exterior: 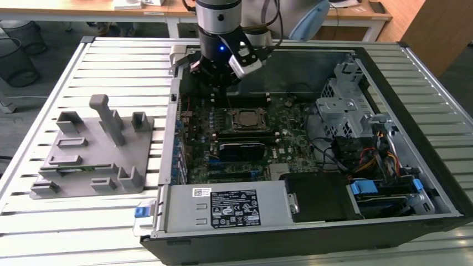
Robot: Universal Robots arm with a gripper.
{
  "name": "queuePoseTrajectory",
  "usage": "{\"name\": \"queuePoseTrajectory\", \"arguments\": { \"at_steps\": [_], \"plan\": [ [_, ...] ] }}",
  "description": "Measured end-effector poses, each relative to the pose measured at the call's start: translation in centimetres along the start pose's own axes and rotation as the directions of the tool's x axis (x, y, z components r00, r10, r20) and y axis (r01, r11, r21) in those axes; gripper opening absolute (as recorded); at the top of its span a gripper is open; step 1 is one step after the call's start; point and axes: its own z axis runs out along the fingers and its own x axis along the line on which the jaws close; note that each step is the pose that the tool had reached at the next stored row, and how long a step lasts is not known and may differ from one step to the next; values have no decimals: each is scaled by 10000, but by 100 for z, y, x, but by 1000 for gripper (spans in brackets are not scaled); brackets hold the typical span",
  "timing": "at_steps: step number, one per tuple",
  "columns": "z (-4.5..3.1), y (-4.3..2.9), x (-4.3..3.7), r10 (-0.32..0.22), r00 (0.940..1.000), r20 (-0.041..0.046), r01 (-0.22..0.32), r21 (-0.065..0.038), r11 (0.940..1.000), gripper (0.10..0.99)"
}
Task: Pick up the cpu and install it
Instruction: 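Install the first cpu locking lever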
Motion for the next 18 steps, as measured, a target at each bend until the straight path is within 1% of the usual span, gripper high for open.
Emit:
{"name": "queuePoseTrajectory", "arguments": {
  "at_steps": [7, 11, 18],
  "plan": [
    [14, 116, -2, 63, 10000, 3, -63, 2, 10000, 106],
    [15, 124, -16, 80, 10000, 2, -80, 3, 10000, 106],
    [19, 116, -132, 97, 9999, -23, -97, 3, 10000, 106]
  ]
}}
